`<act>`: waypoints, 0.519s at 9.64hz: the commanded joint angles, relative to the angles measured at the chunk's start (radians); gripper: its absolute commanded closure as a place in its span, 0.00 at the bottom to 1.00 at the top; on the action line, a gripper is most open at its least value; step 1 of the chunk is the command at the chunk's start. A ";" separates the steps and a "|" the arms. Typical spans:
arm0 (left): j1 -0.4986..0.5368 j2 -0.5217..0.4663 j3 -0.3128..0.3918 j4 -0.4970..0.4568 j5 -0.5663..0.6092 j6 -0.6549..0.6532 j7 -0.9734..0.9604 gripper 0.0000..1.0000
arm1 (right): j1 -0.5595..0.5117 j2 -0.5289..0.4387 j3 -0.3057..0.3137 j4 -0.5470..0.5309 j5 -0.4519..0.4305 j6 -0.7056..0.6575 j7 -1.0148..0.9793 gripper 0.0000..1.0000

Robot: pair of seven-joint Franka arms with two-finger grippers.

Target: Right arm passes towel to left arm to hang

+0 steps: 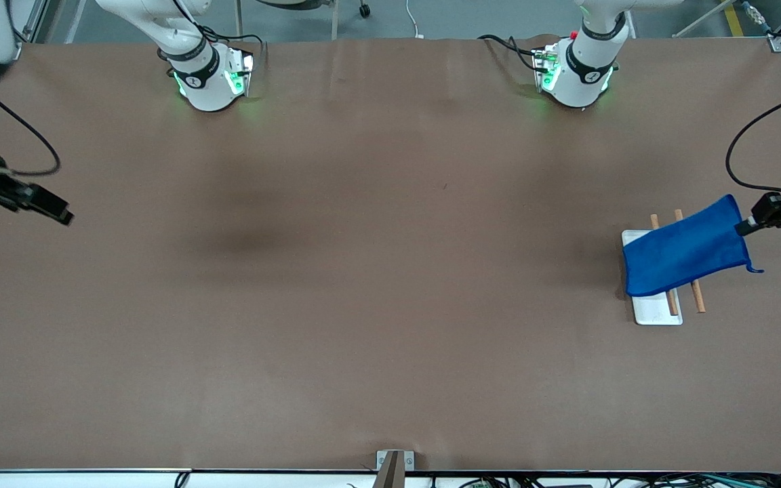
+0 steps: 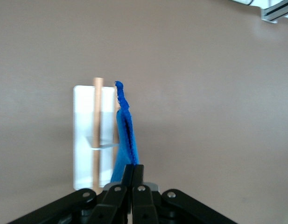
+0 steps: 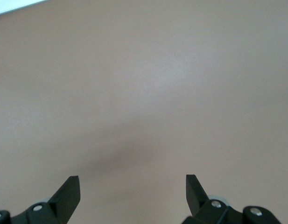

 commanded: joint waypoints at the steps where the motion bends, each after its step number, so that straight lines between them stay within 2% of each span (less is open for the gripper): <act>1: 0.023 0.078 0.016 0.008 0.014 0.067 0.082 1.00 | 0.007 -0.020 -0.026 0.092 -0.014 -0.090 -0.018 0.00; 2: 0.038 0.092 0.018 0.011 0.020 0.068 0.129 0.99 | 0.006 -0.014 -0.038 0.158 -0.012 -0.147 -0.039 0.00; 3: 0.050 0.113 0.035 0.023 0.023 0.068 0.181 0.97 | 0.007 -0.014 -0.038 0.178 -0.016 -0.149 -0.093 0.00; 4: 0.055 0.133 0.041 0.037 0.023 0.068 0.220 0.87 | 0.010 -0.014 -0.038 0.178 -0.028 -0.150 -0.098 0.00; 5: 0.058 0.138 0.041 0.041 0.027 0.068 0.232 0.01 | 0.009 -0.012 -0.038 0.174 -0.035 -0.149 -0.136 0.00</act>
